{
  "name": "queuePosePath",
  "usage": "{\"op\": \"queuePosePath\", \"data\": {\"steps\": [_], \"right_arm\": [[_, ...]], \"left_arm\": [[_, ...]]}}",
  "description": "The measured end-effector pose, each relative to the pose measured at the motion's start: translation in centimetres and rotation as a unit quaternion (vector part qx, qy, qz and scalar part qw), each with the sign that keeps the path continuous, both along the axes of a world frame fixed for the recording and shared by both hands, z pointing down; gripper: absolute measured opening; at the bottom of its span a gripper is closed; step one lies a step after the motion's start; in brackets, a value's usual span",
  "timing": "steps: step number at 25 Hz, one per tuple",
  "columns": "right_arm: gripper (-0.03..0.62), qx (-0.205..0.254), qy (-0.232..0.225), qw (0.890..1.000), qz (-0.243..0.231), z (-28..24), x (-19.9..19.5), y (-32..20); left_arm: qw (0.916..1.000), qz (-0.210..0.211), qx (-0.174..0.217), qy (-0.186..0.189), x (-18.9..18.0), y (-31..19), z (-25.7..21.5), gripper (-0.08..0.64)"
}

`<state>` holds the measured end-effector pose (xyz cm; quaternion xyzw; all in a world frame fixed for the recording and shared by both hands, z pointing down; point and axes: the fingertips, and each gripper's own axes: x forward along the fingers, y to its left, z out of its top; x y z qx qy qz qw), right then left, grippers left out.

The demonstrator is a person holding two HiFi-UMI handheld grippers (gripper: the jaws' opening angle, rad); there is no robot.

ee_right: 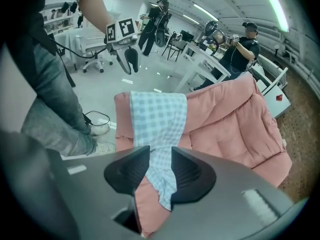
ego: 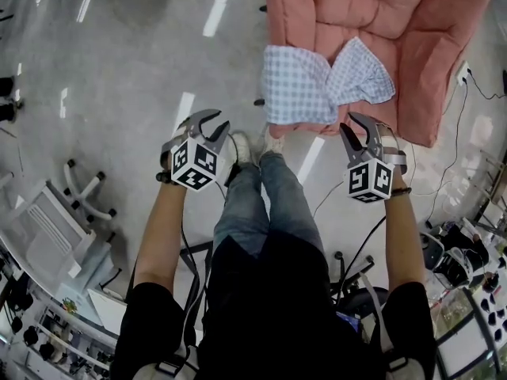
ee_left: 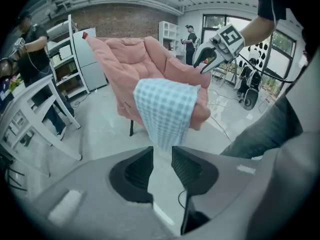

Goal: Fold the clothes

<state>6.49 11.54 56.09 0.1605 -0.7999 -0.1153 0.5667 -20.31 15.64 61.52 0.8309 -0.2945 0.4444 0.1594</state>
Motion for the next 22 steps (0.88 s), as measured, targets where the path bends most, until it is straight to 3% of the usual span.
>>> {"op": "queuePosePath", "data": {"steps": [6,14,19,22], "right_arm": [[0.133,0.018,0.006,1.000,0.014,-0.2,3.0,-4.6],[0.124,0.001,-0.004,1.000,0.014,2.3,11.9,-11.1],[0.117,-0.022,-0.015,0.999,0.017,2.8,18.2,-13.6],[0.114,-0.029,-0.023,0.999,-0.002,3.1,20.0,-15.7]], "left_arm": [[0.9983,0.036,0.033,0.030,5.4,-4.0,-4.1,0.117],[0.9956,0.011,0.079,0.049,15.6,-12.8,-8.3,0.106],[0.9959,0.019,0.080,0.039,23.3,-17.2,-9.2,0.106],[0.9971,0.001,0.066,0.039,26.9,-18.8,-8.2,0.106]]}}
